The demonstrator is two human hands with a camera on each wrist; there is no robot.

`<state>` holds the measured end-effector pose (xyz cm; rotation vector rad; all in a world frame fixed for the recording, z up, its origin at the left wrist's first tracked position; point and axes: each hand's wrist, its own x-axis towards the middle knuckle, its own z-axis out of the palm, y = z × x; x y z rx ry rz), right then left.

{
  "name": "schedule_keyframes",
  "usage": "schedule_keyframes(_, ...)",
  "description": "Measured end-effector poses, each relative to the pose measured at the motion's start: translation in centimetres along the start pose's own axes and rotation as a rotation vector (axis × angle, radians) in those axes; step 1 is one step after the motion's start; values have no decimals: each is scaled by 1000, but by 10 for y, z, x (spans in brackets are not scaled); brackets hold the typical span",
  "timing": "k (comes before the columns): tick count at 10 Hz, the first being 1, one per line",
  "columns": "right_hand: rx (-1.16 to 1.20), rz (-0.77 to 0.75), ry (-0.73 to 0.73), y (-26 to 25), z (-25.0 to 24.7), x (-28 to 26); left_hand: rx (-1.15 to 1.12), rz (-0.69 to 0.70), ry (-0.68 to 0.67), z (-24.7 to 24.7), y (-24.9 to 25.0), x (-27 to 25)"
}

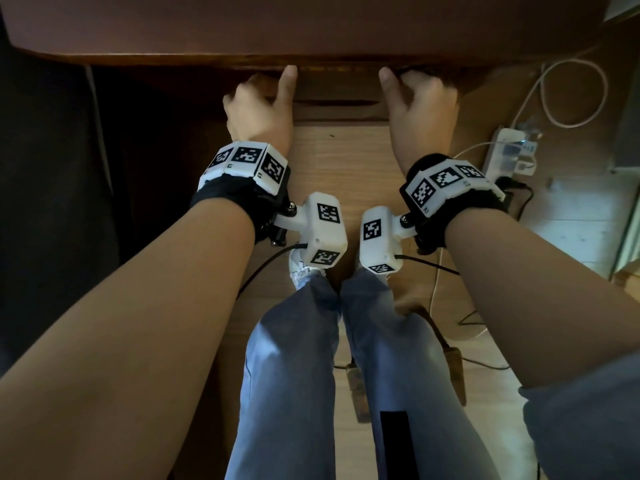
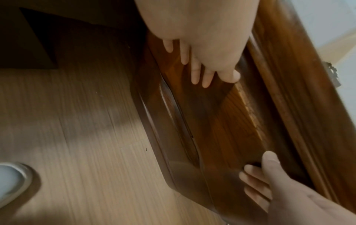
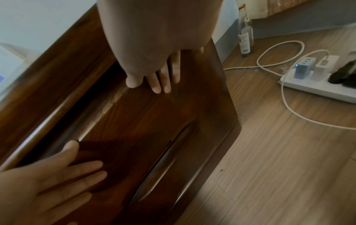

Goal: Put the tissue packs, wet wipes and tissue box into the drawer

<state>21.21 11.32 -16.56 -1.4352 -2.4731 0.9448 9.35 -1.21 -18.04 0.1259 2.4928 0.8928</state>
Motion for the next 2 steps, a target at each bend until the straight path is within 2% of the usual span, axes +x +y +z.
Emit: schedule_keyframes(2, 78, 32, -127, -16, -25, -22, 12, 39, -88, -26, 9, -32)
